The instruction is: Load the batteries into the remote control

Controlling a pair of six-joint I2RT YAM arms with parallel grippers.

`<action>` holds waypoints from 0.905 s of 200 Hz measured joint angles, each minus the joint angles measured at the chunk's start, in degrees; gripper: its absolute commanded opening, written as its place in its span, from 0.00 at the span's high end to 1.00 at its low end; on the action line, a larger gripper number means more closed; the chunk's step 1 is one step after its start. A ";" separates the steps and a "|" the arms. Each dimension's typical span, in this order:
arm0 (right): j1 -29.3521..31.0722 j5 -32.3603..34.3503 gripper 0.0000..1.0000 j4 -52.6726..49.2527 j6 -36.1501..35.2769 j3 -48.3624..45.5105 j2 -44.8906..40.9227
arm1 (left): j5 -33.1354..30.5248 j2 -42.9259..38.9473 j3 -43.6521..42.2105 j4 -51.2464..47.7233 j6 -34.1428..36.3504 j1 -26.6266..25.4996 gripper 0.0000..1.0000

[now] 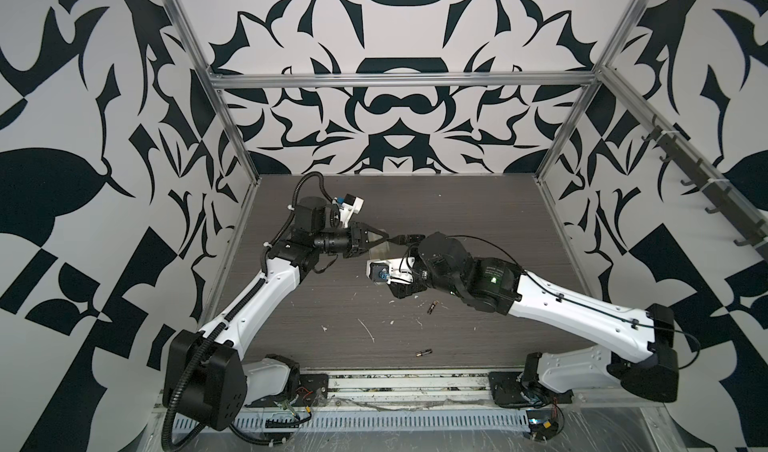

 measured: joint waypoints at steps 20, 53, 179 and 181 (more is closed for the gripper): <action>0.00 0.02 0.13 0.04 -0.04 -0.07 -0.04 | -0.02 0.00 0.00 0.07 -0.11 0.00 1.00; 0.00 0.02 0.13 0.59 -0.15 -0.59 -0.48 | -0.02 0.02 0.00 0.11 -0.17 0.00 1.00; 0.02 0.02 0.14 1.73 -0.17 -1.57 -1.18 | 0.04 0.00 0.00 0.33 -0.57 -0.02 1.00; 0.02 0.02 0.14 1.75 -0.17 -1.60 -1.22 | 0.04 0.02 0.00 0.33 -0.57 -0.02 1.00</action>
